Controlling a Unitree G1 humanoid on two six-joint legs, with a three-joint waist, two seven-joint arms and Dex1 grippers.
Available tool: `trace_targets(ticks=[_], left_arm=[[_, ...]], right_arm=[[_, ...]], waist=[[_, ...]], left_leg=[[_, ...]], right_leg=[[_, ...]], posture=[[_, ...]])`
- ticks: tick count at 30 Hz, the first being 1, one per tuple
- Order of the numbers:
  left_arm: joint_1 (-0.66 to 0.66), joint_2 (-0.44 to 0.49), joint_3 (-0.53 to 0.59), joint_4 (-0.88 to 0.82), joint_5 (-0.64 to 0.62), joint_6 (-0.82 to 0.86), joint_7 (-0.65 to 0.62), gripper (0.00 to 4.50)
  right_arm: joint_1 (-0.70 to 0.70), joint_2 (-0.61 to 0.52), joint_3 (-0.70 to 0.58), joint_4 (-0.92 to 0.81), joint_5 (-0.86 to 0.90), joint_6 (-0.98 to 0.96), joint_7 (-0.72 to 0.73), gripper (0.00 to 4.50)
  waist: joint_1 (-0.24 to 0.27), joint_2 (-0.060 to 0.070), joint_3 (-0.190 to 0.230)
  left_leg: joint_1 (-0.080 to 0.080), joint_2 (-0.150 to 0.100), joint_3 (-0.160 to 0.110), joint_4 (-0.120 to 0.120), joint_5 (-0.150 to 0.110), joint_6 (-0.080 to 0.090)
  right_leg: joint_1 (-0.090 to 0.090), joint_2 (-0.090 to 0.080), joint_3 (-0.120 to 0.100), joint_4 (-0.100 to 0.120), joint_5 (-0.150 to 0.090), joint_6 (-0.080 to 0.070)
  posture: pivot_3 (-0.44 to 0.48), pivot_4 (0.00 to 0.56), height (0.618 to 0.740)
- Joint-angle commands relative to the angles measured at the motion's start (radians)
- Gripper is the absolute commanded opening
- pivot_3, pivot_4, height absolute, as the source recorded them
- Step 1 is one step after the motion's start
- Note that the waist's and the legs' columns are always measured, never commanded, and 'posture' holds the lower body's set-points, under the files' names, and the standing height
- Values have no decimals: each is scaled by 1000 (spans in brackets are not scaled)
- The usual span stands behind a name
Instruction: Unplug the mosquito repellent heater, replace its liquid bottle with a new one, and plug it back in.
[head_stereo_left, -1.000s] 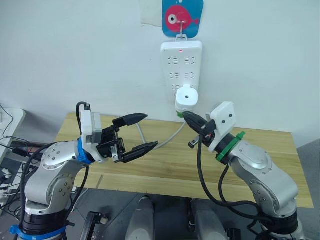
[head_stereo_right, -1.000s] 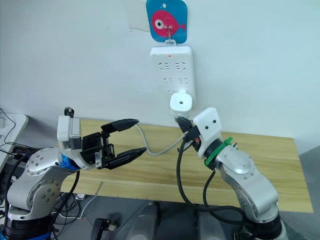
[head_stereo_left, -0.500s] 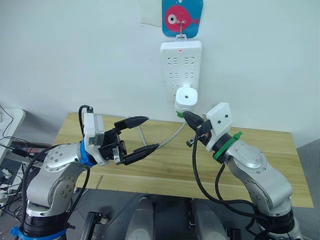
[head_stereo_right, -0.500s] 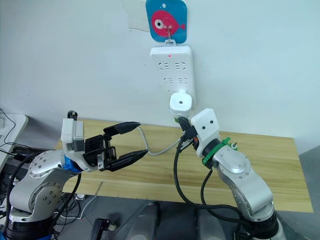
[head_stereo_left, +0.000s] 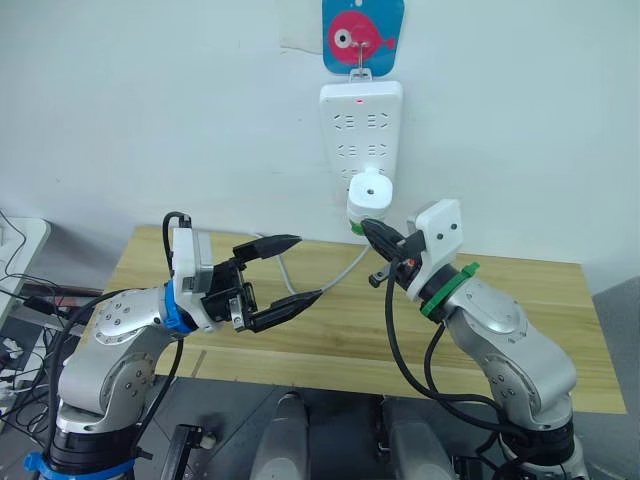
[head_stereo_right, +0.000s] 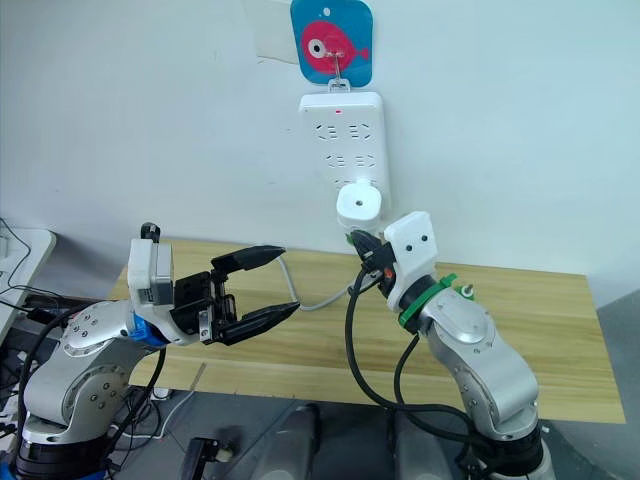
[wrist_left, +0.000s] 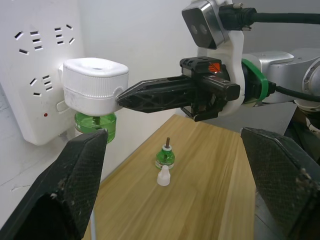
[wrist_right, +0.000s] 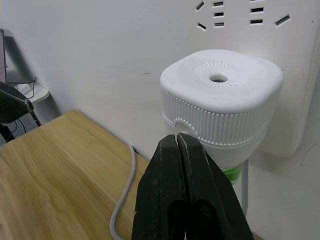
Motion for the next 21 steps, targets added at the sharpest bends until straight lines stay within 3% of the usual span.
trace_targets(ticks=[1,7,11,14,21], left_arm=[[1,-3,0,-33,-13,-20,4,4500],[-18,-17,0,1,3,-35,18,4500],[-32,-9,-1,33,17,-44,15,4500],[-72,-5,-6,85,50,-26,57,4500],[-126,47,-49,146,180,-18,106,4500]], right_arm=[[-30,8,-64,-11,-2,-1,-35,43],[21,-70,-16,-75,31,30,46,43],[43,-127,-87,-122,105,47,109,202],[68,-193,-190,-172,192,47,179,919],[158,-360,-333,-216,275,-22,305,3405]], waist=[[0,0,0],[0,0,0],[0,0,0],[3,0,0],[13,0,0]], left_leg=[[0,0,0,0,0,0],[2,0,0,0,-1,2],[2,0,0,-1,-1,2],[2,0,0,-1,-1,2],[2,0,1,-1,-2,4]], right_leg=[[0,0,0,0,0,0],[2,0,0,0,0,0],[2,0,0,0,0,0],[2,0,0,-1,0,0],[3,0,0,-1,0,0]], posture=[[254,254,740],[252,257,740],[252,257,740],[265,255,740],[285,246,740]])
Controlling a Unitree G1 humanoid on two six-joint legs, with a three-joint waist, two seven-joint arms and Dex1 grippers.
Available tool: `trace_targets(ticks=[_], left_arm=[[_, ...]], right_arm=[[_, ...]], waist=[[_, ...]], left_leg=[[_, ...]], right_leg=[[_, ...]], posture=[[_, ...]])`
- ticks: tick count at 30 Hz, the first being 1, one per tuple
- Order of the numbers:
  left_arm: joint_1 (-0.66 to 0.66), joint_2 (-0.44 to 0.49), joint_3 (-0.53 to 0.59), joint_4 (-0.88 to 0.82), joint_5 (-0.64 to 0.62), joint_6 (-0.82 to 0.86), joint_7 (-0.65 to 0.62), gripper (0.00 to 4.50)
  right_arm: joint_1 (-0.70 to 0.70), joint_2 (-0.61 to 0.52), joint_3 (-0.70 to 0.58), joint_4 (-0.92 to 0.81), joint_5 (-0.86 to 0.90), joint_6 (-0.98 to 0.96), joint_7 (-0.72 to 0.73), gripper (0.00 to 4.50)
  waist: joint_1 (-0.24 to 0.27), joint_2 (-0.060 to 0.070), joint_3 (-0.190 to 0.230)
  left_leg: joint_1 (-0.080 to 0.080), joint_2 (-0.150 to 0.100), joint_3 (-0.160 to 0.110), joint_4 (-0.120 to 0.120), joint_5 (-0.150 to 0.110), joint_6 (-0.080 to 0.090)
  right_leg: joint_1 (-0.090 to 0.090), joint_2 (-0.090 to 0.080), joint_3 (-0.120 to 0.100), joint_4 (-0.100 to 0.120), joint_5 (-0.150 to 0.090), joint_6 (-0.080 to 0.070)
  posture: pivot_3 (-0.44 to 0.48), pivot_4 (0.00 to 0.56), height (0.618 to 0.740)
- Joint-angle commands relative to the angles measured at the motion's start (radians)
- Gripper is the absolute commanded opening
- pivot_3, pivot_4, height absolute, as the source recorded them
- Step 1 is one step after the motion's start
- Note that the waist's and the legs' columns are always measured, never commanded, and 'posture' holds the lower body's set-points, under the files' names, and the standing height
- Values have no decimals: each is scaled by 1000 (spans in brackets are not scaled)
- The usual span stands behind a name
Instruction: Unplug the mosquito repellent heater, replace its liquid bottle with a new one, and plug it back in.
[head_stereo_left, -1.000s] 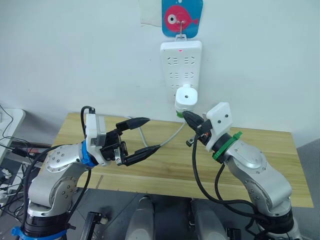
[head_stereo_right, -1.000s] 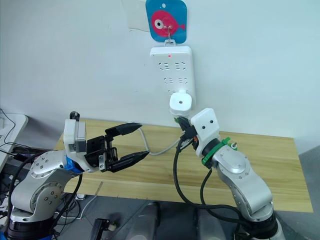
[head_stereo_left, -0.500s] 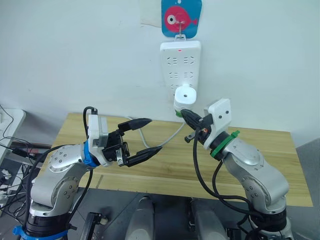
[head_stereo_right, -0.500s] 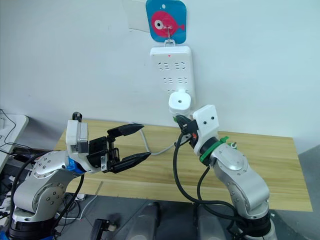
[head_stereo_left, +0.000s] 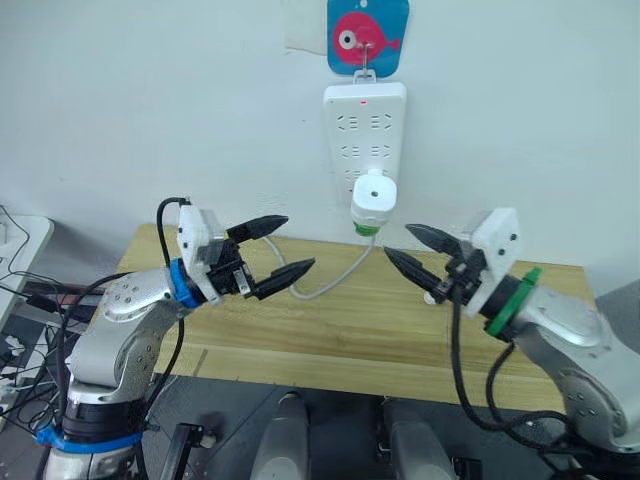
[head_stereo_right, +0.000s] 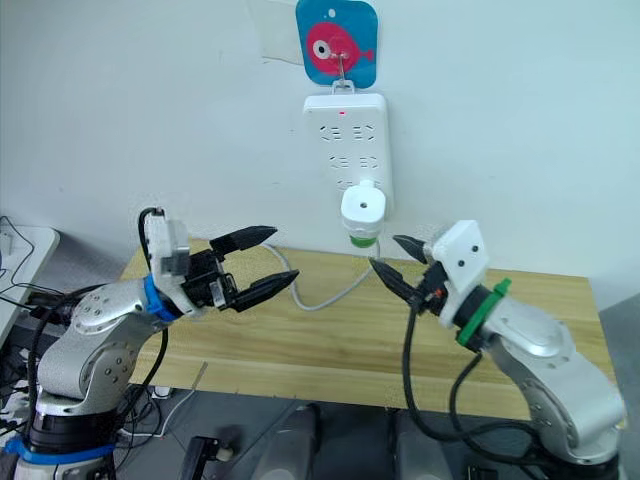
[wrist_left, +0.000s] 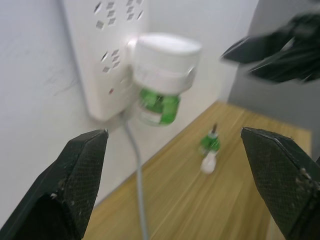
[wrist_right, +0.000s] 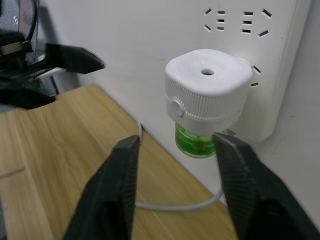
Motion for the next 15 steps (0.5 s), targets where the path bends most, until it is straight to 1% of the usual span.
trace_targets(ticks=[1,3,7,11,15], left_arm=[[-6,18,-11,-12,38,-17,1,4500],[-14,14,-6,-7,41,-25,2,4500],[-17,21,-6,-11,57,-33,-2,4500],[-47,13,-12,6,80,-33,16,4500],[-49,7,-16,2,78,-43,-1,4500]], right_arm=[[41,-31,-77,-55,62,-48,46,3807],[57,-48,-97,-60,79,-64,58,4483],[72,-73,-106,-64,83,-78,45,4483],[67,-73,-98,-63,88,-77,12,4483],[65,-76,-85,-67,84,-85,-13,4483]], waist=[[2,0,0],[4,0,0],[12,0,0],[16,-1,-1],[16,-1,-1]], left_leg=[[0,0,0,0,0,0],[0,0,0,0,0,0],[1,0,0,0,0,0],[1,0,0,0,0,0],[1,0,1,0,0,0]], right_leg=[[0,0,0,0,0,0],[0,0,0,0,0,0],[1,0,0,0,0,0],[1,0,0,0,0,0],[1,0,0,0,0,0]], posture=[[287,242,740],[287,242,740],[296,237,740],[301,230,740],[296,227,740]])
